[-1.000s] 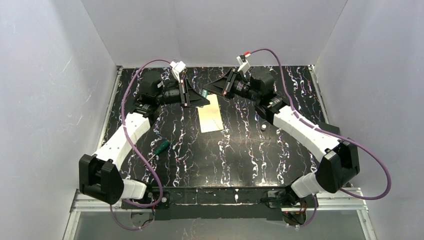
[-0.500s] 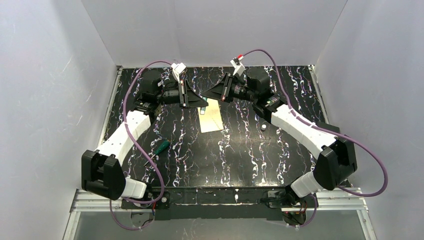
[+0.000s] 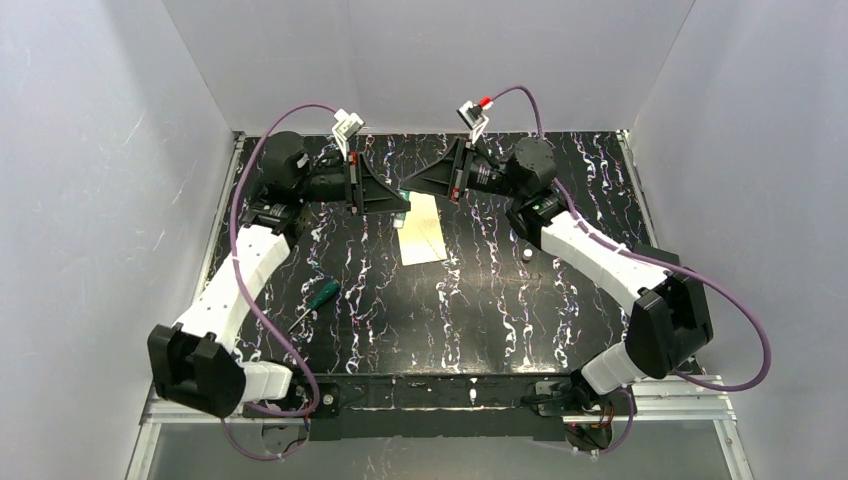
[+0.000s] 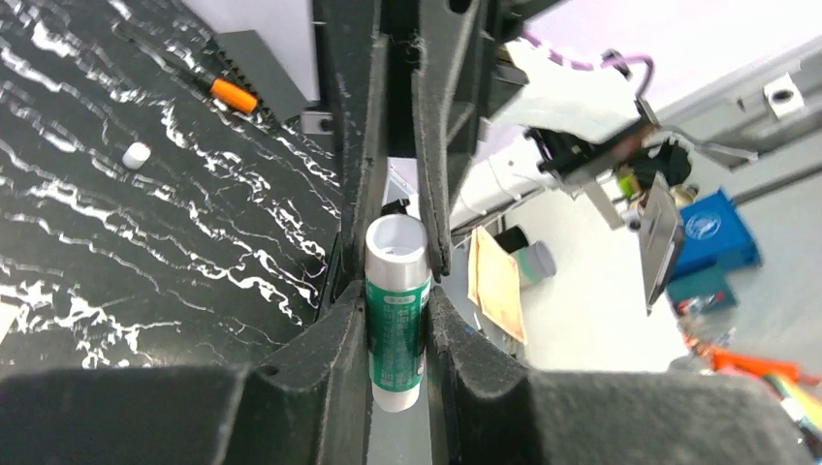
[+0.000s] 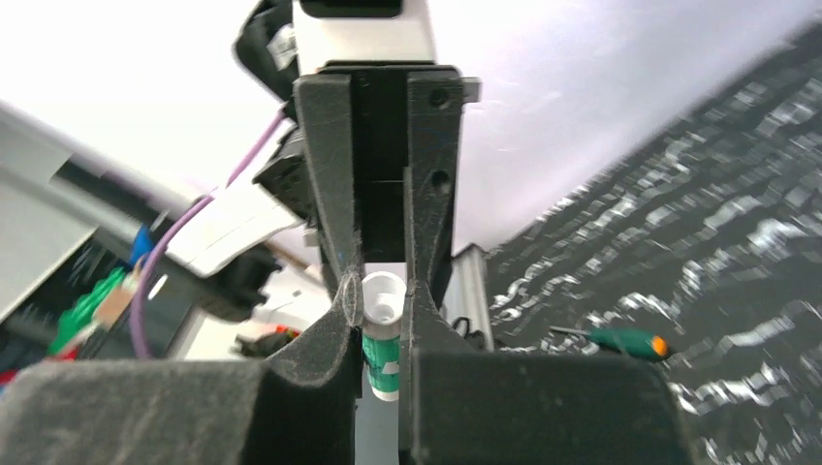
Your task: Place the letter into the envelope and seal it
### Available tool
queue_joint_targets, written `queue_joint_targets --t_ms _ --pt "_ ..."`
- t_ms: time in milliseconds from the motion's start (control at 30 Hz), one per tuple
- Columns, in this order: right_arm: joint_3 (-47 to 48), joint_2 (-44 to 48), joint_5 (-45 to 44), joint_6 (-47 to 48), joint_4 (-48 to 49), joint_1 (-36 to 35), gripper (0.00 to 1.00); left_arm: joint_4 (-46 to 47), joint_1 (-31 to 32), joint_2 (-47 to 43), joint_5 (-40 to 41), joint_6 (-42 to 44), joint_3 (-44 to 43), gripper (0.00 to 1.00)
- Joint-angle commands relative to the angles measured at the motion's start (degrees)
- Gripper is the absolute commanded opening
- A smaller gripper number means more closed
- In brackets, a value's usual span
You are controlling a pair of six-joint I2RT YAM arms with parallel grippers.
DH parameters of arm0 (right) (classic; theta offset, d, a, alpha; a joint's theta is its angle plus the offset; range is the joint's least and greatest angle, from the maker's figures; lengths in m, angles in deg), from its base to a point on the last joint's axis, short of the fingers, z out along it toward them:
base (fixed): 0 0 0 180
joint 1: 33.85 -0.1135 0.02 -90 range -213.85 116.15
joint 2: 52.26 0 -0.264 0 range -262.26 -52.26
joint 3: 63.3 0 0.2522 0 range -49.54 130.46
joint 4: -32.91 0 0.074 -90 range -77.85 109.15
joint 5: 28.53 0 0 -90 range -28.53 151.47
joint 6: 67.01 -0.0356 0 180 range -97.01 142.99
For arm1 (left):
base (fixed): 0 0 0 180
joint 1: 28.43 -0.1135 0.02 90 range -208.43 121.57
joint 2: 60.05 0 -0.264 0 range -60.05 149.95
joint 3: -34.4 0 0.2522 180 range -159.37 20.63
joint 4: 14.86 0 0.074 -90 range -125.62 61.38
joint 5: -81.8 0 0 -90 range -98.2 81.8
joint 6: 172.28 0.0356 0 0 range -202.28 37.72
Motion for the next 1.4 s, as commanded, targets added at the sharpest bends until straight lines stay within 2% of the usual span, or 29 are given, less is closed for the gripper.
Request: queue_joint_targets --t_ms 0,67,100,133,167,200,233,300,367,433,500,567,667,800,967,1033,1200,1367 --pt "3.96 0.50 15.61 -14.01 33.05 -1.09 0.01 -0.06 0.00 -3.91 -4.20 2.21 -2.92 0.00" --pt "5.62 0.22 17.60 -14.84 32.81 -1.23 0.01 0.06 -0.03 -4.28 -4.14 1.96 -3.76 0.00" --pt "6.59 0.52 16.47 -11.88 27.46 -1.23 0.19 0.11 0.01 -4.48 -3.28 1.99 -3.95 0.00" --pt "8.09 1.40 12.99 -6.21 16.36 -1.23 0.48 0.14 0.02 -4.69 -1.76 2.21 -3.79 0.00" --pt "10.55 1.71 7.27 1.89 3.49 -1.35 0.67 0.20 -0.04 -4.99 0.63 2.78 -3.35 0.00" --pt "14.14 1.80 -1.35 8.63 -15.50 -1.82 0.78 0.09 -0.05 -5.30 3.50 3.79 -2.62 0.00" --pt "16.90 1.62 -10.55 12.72 -25.06 -2.36 0.79 -0.40 -0.06 -5.62 7.12 5.39 -1.88 0.00" --pt "19.25 2.14 -26.69 10.79 -37.17 -2.99 0.80 -2.90 -0.04 -6.20 15.02 9.80 -0.52 0.00" --pt "17.63 3.77 -36.84 9.00 -39.18 -4.10 0.80 -8.37 0.04 -6.39 25.36 17.13 -0.65 0.00" --pt "19.05 3.22 -42.47 8.50 -43.57 -4.74 0.80 -13.32 0.44 -5.93 32.60 24.43 -1.11 0.00" --pt "22.68 0.71 -47.26 8.77 -51.45 -5.74 0.78 -13.99 0.45 -5.75 36.01 29.52 -0.67 0.00" --pt "23.64 -0.50 -50.22 9.36 -52.02 -7.62 0.76 -14.97 0.45 -5.16 37.03 33.76 -1.38 0.00" --pt "23.45 -2.47 -51.00 9.46 -49.43 -9.44 0.77 -17.15 0.45 -4.35 36.70 37.21 -2.88 0.00" --pt "27.52 -6.68 -46.60 9.53 -48.96 -10.14 0.76 -19.46 0.41 -3.69 33.52 39.45 -4.11 0.00" --pt "26.61 -7.59 -43.40 8.20 -44.61 -10.81 0.77 -19.72 0.40 -3.52 30.94 40.39 -3.97 0.00" --pt "27.17 -8.59 -42.37 7.90 -45.11 -10.81 0.73 -19.87 0.45 -3.45 30.37 40.47 -4.15 0.00" --pt "28.53 -10.42 -40.32 8.49 -46.98 -10.90 0.55 -21.65 0.47 -2.85 30.50 41.39 -5.36 0.00" --pt "28.71 -11.23 -37.41 8.73 -46.83 -10.99 0.52 -21.64 0.43 -2.56 29.41 41.07 -6.05 0.00"
